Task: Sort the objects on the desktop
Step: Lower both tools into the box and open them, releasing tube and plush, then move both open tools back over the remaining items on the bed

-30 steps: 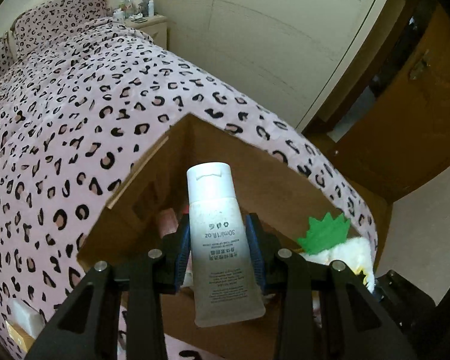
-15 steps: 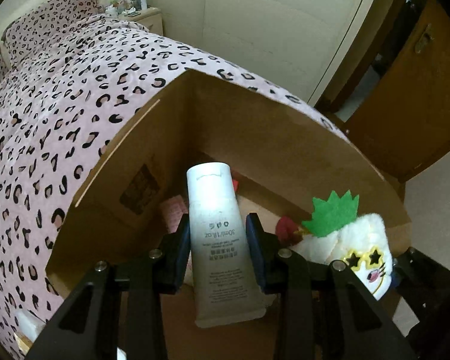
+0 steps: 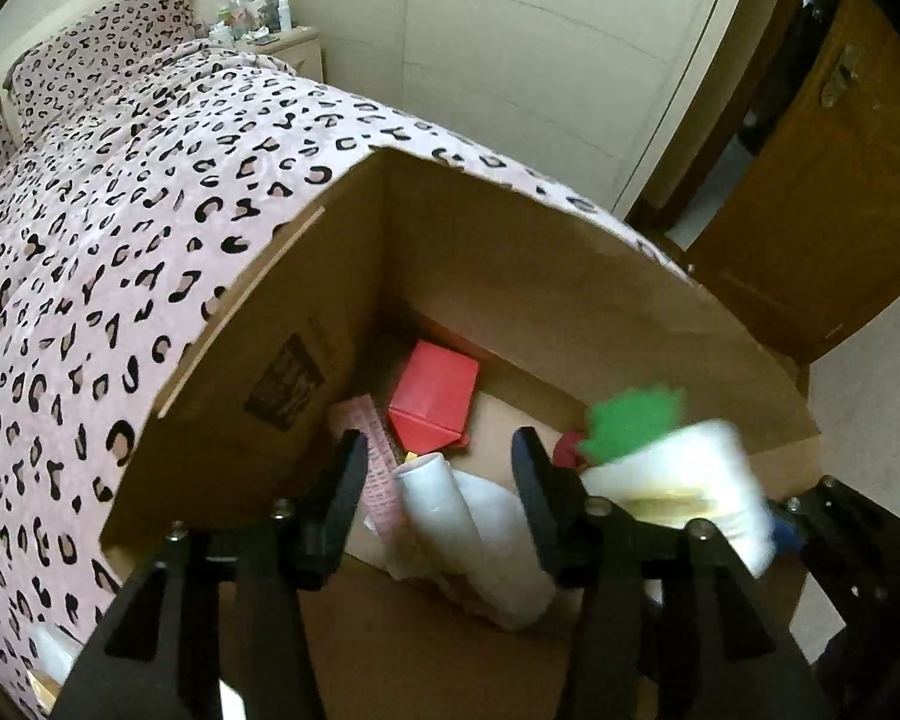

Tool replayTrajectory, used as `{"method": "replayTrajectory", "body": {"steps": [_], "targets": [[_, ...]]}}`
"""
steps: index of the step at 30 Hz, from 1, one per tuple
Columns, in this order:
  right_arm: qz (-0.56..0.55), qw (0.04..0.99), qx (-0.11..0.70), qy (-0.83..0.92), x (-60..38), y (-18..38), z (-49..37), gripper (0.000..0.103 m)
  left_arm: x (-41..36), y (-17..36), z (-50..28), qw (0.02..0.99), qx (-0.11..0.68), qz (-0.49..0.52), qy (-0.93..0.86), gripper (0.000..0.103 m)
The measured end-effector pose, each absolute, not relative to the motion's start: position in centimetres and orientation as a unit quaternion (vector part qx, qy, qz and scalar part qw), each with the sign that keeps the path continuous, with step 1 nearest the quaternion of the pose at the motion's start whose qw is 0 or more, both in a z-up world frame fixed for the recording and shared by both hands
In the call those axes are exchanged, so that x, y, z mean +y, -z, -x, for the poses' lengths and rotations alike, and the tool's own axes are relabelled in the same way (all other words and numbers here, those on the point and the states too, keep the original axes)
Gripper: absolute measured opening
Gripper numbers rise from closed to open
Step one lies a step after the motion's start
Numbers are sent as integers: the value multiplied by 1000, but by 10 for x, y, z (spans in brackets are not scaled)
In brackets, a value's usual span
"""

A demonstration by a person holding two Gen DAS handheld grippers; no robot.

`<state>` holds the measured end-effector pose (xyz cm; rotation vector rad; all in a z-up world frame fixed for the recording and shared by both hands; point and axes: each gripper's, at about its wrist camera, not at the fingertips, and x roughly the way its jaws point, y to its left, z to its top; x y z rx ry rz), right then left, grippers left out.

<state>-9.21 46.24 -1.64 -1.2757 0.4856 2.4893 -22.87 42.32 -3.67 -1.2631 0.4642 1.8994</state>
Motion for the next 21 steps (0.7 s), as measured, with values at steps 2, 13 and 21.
{"method": "replayTrajectory", "body": {"steps": [2, 13, 21], "targets": [[450, 150, 176, -863, 465, 16, 92, 55, 419, 29, 228, 402, 171, 496, -750, 62], [441, 154, 179, -866, 457, -14, 80, 55, 364, -22, 224, 390, 126, 463, -786, 79], [414, 129, 165, -886, 427, -52, 61, 55, 289, -45, 200, 351, 98, 448, -817, 79]]}}
